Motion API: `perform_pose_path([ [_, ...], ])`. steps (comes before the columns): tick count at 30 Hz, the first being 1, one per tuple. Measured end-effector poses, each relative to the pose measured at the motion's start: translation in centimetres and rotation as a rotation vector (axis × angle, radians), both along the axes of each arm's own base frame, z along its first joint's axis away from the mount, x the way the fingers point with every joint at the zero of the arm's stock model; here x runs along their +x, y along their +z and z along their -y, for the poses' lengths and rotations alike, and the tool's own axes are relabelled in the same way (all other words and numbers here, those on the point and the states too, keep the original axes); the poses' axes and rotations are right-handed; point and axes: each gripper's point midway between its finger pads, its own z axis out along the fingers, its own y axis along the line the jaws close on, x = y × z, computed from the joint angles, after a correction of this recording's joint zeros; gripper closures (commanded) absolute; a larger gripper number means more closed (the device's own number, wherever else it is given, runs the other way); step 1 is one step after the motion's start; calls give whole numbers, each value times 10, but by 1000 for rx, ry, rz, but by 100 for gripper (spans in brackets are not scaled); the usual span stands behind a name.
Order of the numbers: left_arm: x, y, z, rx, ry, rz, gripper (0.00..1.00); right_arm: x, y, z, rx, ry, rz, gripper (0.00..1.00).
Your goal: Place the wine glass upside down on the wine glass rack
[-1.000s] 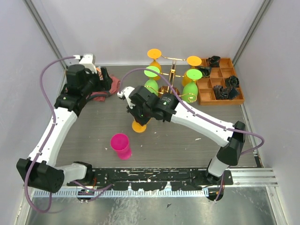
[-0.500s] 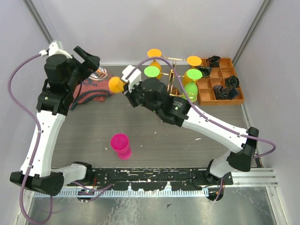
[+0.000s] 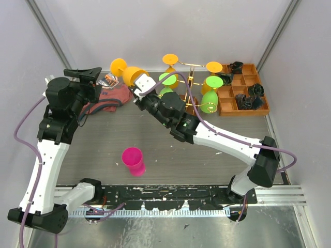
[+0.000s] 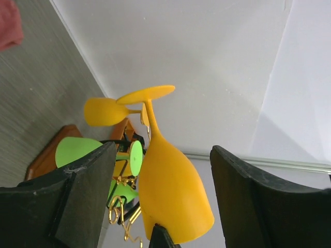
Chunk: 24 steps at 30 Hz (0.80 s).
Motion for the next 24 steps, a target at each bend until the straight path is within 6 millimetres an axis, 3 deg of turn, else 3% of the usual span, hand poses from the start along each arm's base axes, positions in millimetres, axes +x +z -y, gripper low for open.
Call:
perform_pose_path([
  [6,1,-14,11,-123,-32,-28,29,-12,12,-12,38,96,40,99],
  [14,4,-21,20,-181,-64,-55,31,-23,13,-21,44,173,37,99],
  [19,7,-20,21,-193,-67,-40,41,-28,12,-25,47,207,27,99],
  [24,13,-37,22,-192,-62,-70,49,-33,10,-28,47,238,17,99],
])
